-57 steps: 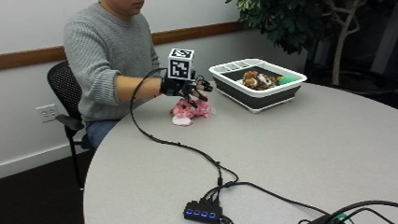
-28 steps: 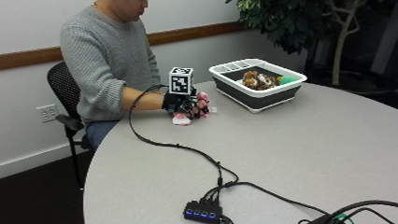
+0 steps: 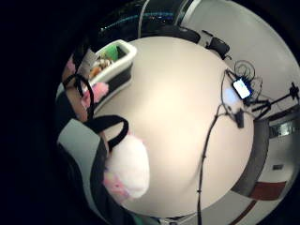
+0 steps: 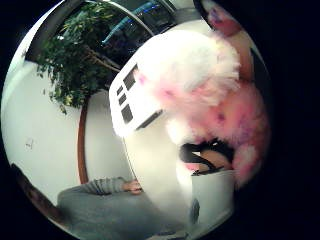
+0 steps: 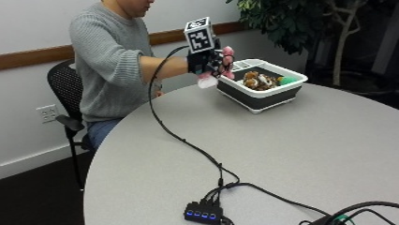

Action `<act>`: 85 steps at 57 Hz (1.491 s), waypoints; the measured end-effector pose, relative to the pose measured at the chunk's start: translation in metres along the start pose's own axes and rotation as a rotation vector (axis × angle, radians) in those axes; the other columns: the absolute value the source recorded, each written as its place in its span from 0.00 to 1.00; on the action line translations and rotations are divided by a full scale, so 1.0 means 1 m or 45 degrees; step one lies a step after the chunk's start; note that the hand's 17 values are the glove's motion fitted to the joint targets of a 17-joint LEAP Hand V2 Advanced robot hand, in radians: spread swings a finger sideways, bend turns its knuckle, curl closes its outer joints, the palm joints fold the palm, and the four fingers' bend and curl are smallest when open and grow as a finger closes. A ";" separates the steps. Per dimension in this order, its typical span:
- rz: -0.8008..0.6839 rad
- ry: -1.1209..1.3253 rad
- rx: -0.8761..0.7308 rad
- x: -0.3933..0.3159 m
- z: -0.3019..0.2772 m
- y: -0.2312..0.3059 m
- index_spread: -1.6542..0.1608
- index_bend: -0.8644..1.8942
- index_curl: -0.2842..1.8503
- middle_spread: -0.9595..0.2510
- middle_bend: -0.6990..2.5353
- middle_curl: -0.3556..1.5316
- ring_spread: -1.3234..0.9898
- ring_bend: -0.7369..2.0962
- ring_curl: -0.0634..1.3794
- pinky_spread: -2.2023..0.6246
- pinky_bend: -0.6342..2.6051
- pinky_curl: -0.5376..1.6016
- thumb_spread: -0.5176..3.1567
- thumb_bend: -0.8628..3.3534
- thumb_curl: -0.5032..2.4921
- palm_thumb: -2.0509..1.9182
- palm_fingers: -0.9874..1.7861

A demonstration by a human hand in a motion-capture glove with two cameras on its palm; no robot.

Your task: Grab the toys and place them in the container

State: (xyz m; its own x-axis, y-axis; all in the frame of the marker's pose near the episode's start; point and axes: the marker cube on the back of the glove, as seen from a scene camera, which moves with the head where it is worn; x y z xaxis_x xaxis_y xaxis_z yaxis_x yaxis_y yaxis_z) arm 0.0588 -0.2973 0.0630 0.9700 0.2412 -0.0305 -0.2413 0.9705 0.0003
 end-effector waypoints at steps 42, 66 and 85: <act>-0.033 0.133 -0.418 -0.084 0.046 -0.119 0.75 0.33 0.20 0.77 0.24 0.36 0.55 0.42 0.26 0.78 0.58 0.44 0.45 0.19 0.33 0.51 0.20; -0.173 0.031 -0.286 0.010 -0.022 0.026 0.75 0.34 0.19 0.78 0.24 0.29 0.57 0.39 0.25 0.81 0.55 0.41 0.47 0.19 0.28 0.51 0.23; -0.157 0.315 -0.274 0.073 -0.029 0.131 0.75 0.35 0.20 0.76 0.25 0.28 0.57 0.37 0.26 0.81 0.52 0.40 0.49 0.20 0.27 0.51 0.26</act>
State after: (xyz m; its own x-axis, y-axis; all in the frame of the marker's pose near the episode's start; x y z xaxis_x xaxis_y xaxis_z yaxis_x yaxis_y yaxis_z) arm 0.0971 -0.1532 0.0314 0.9621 0.0874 -0.2584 -0.1487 0.9622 -0.2283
